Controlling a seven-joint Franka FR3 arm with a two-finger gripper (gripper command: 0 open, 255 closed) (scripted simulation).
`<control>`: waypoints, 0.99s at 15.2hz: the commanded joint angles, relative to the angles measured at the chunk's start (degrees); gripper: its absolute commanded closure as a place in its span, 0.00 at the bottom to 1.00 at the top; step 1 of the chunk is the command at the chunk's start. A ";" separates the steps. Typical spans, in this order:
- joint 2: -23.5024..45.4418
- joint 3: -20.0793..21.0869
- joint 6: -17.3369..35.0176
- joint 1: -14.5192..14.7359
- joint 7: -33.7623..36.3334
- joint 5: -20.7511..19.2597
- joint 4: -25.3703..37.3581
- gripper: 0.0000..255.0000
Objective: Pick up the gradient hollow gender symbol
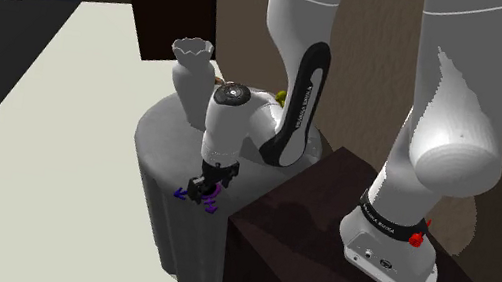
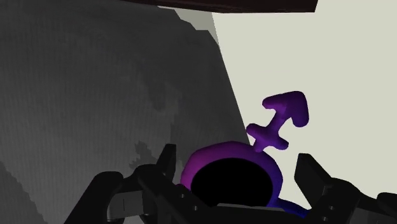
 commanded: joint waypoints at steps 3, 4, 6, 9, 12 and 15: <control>0.26 -0.61 0.25 0.55 0.52 -0.51 0.13 1.00; 0.27 -0.62 0.25 0.58 0.54 -0.53 0.14 1.00; 0.27 -0.61 0.25 0.56 0.53 -0.52 0.14 1.00; 0.27 -0.61 0.25 0.56 0.53 -0.52 0.14 1.00; -0.86 1.33 -0.56 -1.22 -1.11 1.07 -0.50 1.00; -4.16 7.36 -2.83 -6.52 -6.29 6.50 -2.29 1.00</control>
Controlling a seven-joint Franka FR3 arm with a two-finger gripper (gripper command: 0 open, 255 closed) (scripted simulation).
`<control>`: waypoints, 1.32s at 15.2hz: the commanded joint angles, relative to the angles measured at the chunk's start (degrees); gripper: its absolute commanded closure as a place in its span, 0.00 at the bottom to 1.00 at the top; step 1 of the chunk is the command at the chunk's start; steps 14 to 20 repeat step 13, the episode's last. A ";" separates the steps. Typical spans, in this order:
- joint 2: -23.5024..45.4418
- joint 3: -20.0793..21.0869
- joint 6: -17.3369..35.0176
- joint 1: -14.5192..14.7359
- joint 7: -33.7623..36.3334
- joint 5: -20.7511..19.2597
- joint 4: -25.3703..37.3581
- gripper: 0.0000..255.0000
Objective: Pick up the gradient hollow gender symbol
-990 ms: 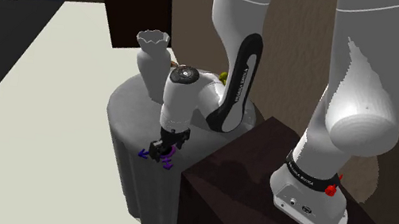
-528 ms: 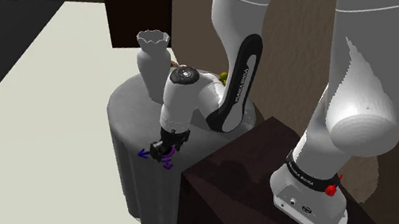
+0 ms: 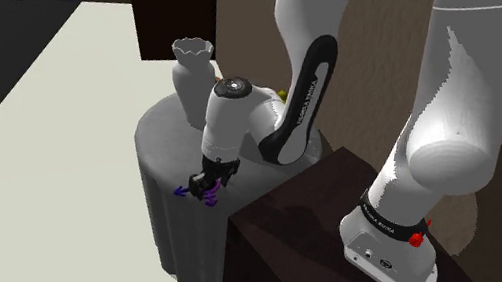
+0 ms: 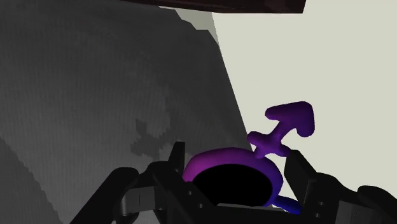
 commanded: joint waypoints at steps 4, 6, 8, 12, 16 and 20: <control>-5.38 10.25 -3.42 -8.41 -9.44 10.85 -2.69 1.00; -7.64 14.48 -4.65 -11.62 -13.76 16.18 -3.69 1.00; -9.98 18.61 -5.85 -14.52 -18.49 22.22 -4.60 1.00; -13.89 24.10 -7.90 -17.68 -26.70 33.06 -5.73 1.00; -13.90 24.01 -7.89 -17.58 -26.72 33.09 -5.73 1.00; -13.90 24.01 -7.89 -17.58 -26.72 33.09 -5.73 1.00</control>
